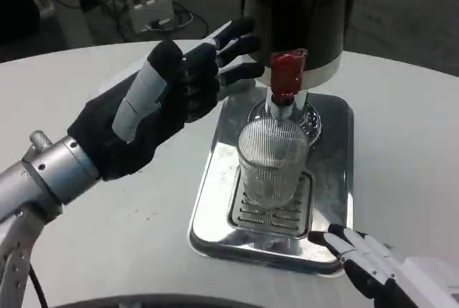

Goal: Grasp the cup under the faucet to collect the drink, then remove the cup.

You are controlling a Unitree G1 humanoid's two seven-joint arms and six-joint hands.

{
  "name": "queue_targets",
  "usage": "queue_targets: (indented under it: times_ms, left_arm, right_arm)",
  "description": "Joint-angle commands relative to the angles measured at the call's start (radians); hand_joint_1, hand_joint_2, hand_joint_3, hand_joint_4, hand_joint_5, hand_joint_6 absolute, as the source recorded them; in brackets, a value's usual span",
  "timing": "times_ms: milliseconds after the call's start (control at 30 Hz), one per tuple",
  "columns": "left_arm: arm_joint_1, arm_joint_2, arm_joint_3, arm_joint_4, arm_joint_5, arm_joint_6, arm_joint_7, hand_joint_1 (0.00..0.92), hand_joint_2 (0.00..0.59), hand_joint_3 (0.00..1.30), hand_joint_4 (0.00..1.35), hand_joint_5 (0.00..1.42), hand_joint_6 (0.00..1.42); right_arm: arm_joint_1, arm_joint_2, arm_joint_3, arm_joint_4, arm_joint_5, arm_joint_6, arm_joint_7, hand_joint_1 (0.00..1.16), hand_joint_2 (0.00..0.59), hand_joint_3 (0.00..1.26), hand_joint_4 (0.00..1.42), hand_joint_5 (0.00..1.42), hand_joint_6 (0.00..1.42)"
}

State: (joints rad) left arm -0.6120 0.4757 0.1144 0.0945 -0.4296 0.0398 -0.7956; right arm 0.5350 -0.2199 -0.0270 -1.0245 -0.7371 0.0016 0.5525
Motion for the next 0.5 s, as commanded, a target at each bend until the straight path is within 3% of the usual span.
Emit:
queue_targets:
  times_ms: [33, 500]
  left_arm:
    - [-0.029, 0.021, 0.027, -0.009, -0.023, 0.034, -0.019, 0.000, 0.000, 0.00, 0.01, 0.12, 0.11]
    - [-0.101, 0.027, 0.032, -0.012, -0.015, 0.065, -0.029, 0.000, 0.000, 0.00, 0.02, 0.14, 0.11]
  right_arm:
    - [0.005, -0.005, 0.006, 0.007, -0.003, 0.007, -0.012, 0.33, 0.452, 0.07, 0.00, 0.00, 0.00]
    - [0.006, -0.008, 0.018, 0.007, -0.009, 0.013, -0.016, 0.33, 0.459, 0.08, 0.00, 0.00, 0.00]
